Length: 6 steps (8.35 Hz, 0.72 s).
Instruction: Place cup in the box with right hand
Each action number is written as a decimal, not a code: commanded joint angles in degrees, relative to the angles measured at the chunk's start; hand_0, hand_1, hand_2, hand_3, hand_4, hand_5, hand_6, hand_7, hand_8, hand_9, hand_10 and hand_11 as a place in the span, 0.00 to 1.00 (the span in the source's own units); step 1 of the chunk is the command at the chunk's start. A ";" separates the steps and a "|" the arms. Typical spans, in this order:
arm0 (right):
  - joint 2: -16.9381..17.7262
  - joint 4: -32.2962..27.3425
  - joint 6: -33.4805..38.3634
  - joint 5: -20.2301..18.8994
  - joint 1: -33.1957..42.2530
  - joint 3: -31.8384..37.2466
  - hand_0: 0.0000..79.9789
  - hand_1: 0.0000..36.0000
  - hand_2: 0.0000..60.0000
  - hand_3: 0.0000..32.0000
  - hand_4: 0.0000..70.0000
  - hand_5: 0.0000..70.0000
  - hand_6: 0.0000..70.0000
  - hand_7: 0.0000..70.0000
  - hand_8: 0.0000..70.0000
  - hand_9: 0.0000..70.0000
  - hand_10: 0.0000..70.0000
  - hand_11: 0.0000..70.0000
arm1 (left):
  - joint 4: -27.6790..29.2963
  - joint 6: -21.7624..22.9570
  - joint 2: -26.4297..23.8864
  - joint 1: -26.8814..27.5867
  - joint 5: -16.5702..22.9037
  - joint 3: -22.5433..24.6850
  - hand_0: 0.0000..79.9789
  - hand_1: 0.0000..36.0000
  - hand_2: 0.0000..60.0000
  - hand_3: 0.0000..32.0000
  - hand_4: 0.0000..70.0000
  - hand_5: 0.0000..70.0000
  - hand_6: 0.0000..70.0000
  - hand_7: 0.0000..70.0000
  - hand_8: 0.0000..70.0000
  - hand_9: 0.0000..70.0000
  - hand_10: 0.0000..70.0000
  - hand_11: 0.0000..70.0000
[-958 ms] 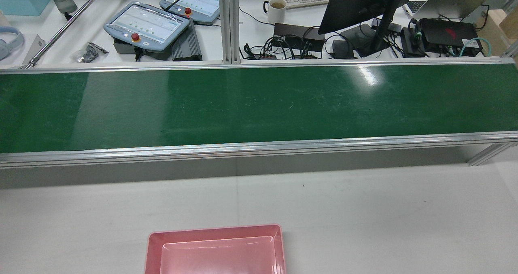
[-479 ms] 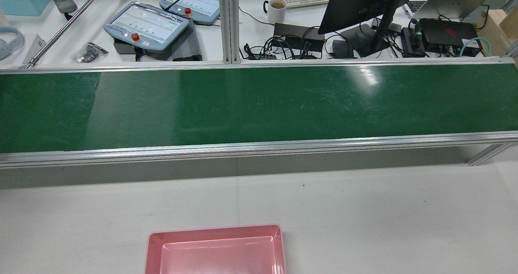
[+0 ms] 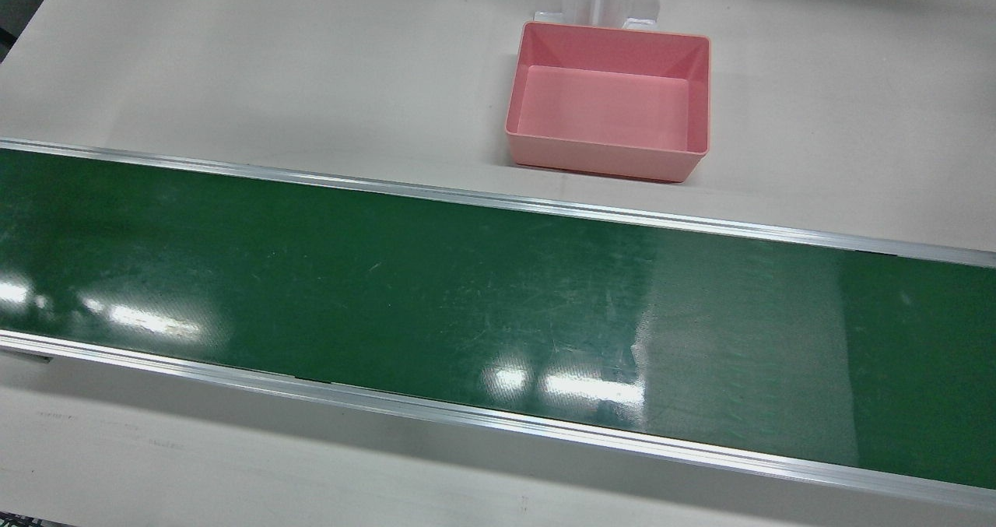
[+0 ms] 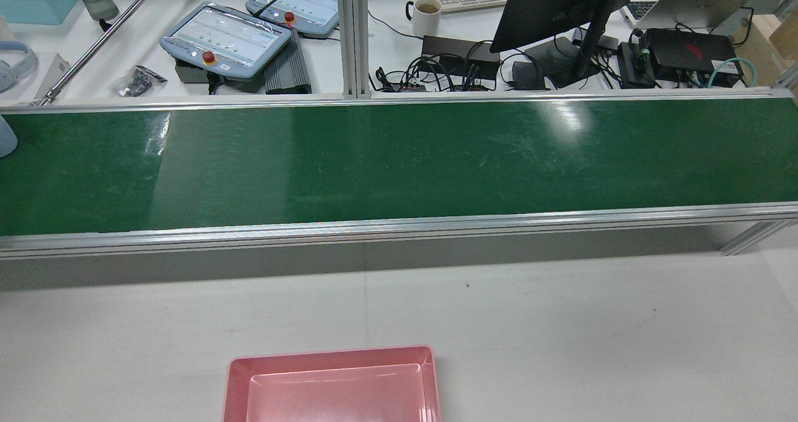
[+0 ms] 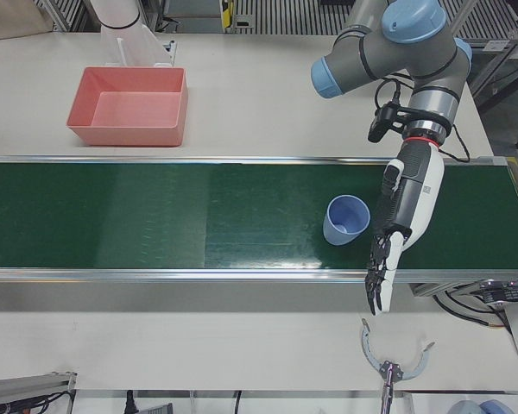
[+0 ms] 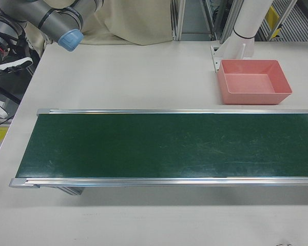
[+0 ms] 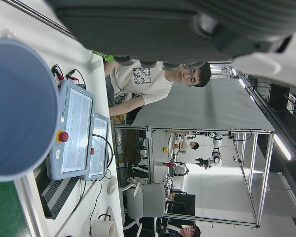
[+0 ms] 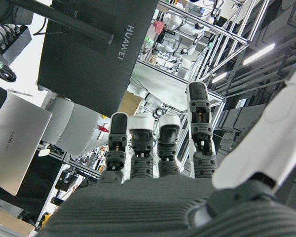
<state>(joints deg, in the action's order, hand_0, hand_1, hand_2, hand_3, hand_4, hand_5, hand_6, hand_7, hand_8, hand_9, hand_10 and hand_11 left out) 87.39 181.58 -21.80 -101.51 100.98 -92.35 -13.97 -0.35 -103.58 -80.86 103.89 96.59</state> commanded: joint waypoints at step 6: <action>0.24 0.00 0.00 0.00 -0.08 -0.46 0.53 0.00 0.00 0.00 0.54 0.08 0.46 1.00 0.71 1.00 0.29 0.41 | 0.00 0.00 -0.04 0.00 0.00 0.00 0.00 0.00 0.00 0.00 0.00 0.00 0.00 0.00 0.00 0.00 0.00 0.00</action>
<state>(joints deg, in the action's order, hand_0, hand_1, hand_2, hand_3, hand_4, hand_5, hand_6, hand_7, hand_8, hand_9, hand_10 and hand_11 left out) 87.62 181.58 -21.80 -101.51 100.93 -92.84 -13.98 -0.35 -103.62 -80.86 103.89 96.59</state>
